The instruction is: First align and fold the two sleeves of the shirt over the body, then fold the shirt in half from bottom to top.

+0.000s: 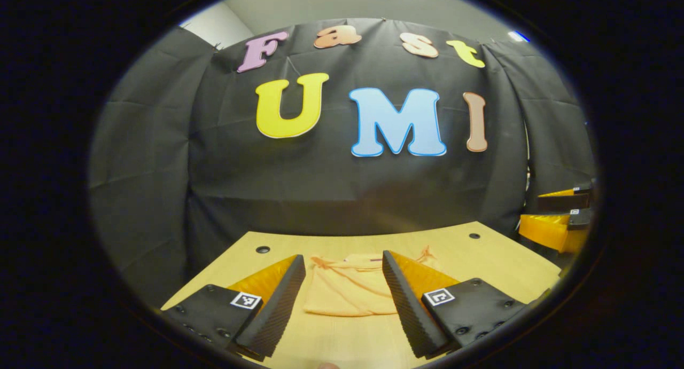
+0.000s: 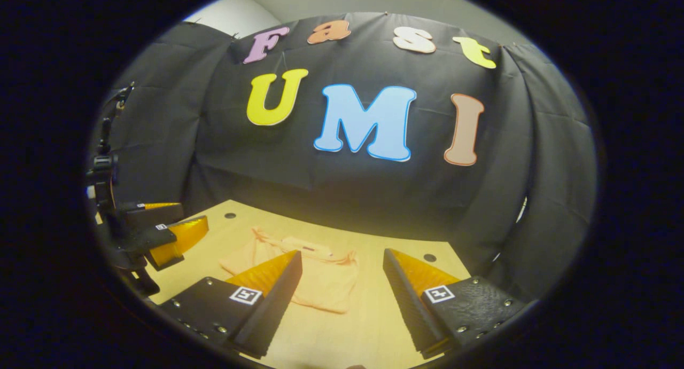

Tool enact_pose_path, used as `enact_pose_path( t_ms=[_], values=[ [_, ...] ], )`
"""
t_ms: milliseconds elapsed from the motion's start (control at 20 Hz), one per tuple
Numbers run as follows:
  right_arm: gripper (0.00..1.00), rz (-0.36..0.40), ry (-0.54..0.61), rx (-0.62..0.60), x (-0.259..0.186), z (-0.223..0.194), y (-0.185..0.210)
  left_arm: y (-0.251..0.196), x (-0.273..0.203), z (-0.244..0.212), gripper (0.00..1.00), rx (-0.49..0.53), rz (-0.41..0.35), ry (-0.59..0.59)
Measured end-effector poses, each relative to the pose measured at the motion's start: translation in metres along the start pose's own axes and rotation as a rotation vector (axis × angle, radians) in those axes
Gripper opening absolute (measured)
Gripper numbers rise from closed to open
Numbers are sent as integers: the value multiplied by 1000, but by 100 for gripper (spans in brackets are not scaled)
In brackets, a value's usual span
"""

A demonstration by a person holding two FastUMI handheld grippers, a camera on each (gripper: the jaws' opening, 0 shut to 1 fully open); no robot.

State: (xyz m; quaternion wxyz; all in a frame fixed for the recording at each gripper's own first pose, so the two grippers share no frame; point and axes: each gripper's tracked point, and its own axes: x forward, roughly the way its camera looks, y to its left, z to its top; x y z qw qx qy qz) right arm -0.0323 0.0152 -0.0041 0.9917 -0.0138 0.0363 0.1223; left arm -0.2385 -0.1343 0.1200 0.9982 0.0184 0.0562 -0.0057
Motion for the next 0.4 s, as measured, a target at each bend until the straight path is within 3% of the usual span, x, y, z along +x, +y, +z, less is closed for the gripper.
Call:
enact_pose_path(
  t_ms=[400],
  values=[
    [95, -35, -53, 24, -31, 16, 9, 1, -37, 30, 95, 35, -12, -60]
  ],
)
